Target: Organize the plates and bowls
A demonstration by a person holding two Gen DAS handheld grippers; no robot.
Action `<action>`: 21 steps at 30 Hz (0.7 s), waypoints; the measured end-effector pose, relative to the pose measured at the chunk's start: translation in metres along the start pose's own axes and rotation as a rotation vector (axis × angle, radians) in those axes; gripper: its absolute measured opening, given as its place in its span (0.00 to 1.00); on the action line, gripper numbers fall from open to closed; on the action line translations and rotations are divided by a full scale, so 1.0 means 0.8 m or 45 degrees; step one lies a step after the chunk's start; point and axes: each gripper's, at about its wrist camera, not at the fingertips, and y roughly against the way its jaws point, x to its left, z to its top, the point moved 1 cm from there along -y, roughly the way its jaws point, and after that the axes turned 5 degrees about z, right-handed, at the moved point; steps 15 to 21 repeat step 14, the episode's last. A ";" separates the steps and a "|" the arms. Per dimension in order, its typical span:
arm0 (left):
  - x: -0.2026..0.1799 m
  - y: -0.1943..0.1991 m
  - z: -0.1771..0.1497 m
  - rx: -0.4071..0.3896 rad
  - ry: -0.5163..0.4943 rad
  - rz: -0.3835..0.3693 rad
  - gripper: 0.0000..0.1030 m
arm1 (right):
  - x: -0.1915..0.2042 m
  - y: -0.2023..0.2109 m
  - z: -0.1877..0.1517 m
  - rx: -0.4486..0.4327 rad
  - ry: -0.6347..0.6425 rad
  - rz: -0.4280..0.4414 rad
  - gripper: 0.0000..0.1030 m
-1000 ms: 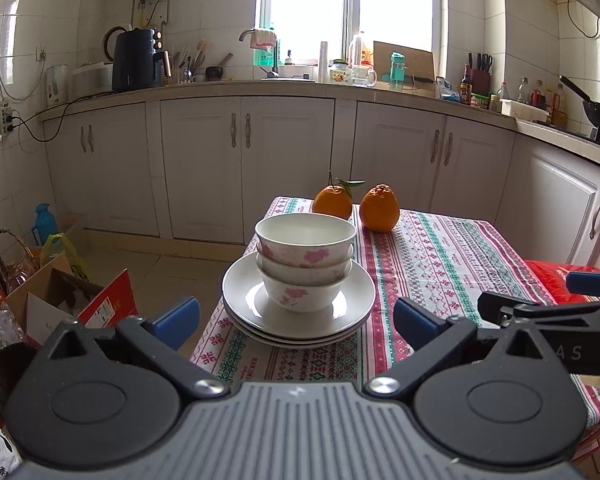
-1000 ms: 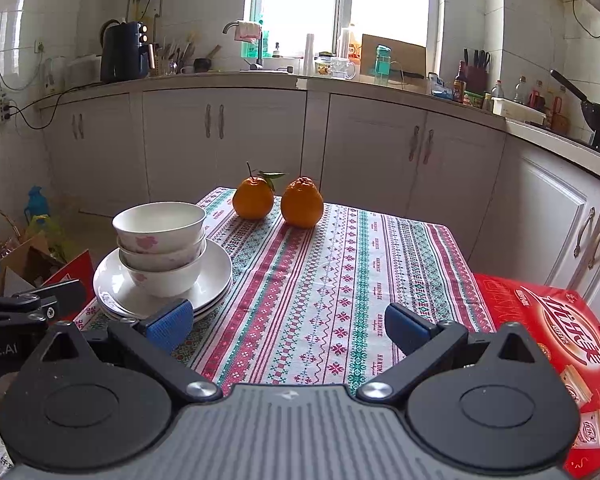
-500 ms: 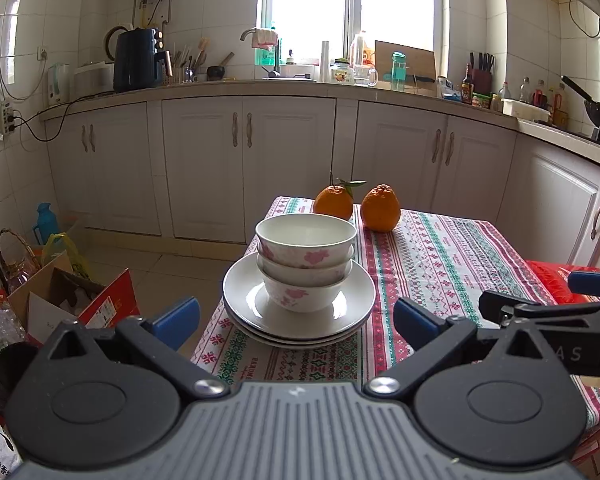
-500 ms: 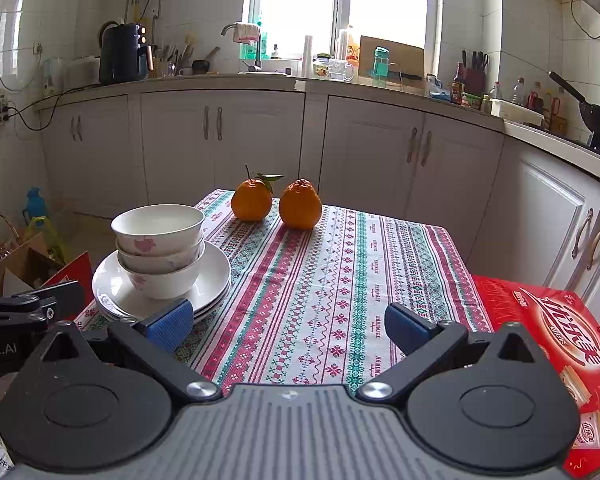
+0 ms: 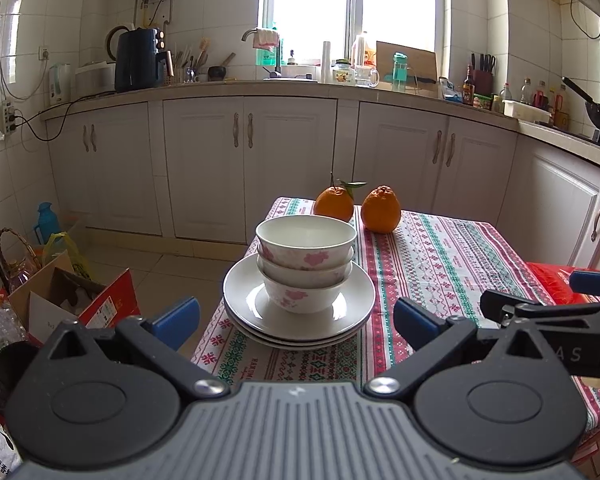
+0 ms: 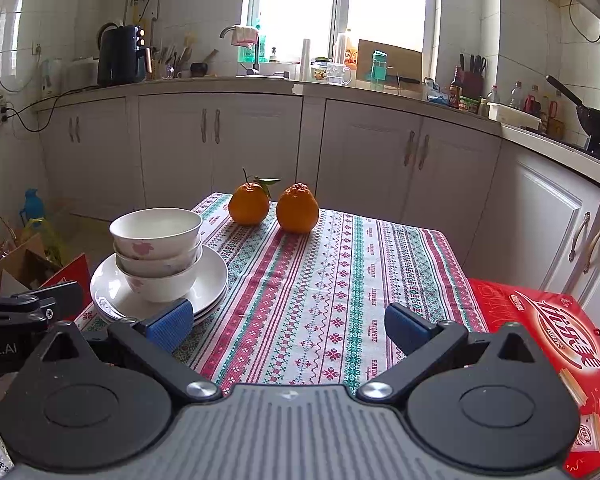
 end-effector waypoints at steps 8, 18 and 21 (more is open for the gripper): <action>0.000 0.001 0.000 0.003 0.001 0.001 0.99 | 0.000 0.000 0.000 0.003 -0.002 -0.002 1.00; 0.000 0.000 0.001 0.005 -0.002 0.000 0.99 | 0.000 0.000 0.000 0.004 -0.002 -0.003 1.00; 0.000 0.000 0.001 0.005 -0.002 0.000 0.99 | 0.000 0.000 0.000 0.004 -0.002 -0.003 1.00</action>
